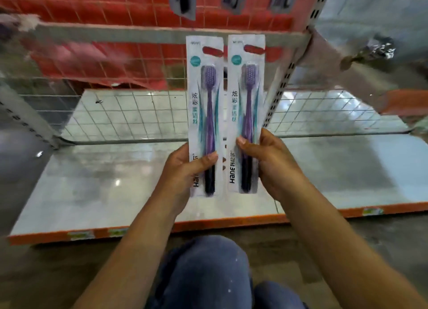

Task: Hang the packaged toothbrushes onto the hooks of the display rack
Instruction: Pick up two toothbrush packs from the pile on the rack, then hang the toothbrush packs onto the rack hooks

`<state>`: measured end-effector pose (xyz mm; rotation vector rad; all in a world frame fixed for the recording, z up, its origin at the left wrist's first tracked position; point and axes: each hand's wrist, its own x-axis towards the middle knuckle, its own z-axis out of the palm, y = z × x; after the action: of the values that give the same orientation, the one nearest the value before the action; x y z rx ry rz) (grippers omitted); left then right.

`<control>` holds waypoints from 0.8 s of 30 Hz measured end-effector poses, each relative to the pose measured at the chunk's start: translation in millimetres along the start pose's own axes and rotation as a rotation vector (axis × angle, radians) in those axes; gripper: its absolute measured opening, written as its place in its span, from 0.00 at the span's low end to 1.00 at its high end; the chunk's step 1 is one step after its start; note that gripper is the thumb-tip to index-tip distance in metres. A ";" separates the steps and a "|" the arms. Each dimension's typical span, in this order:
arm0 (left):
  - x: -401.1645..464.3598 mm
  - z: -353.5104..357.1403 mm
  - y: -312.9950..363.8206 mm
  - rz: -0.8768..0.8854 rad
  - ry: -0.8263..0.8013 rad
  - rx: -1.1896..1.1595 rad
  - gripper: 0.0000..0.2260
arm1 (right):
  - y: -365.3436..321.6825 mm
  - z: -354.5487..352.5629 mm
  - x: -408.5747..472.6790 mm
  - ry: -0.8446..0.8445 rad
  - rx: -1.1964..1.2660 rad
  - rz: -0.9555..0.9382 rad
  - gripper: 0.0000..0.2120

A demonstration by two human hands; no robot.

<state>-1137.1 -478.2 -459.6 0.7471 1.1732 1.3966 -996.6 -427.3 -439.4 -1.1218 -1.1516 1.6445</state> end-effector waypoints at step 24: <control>35.2 -35.7 66.9 0.280 -0.056 -0.062 0.17 | -43.5 55.0 36.3 -0.206 -0.015 -0.229 0.13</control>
<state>-1199.4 -445.7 -414.1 0.9267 1.0041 1.6239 -1053.3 -395.1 -394.9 -0.8088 -1.3713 1.6004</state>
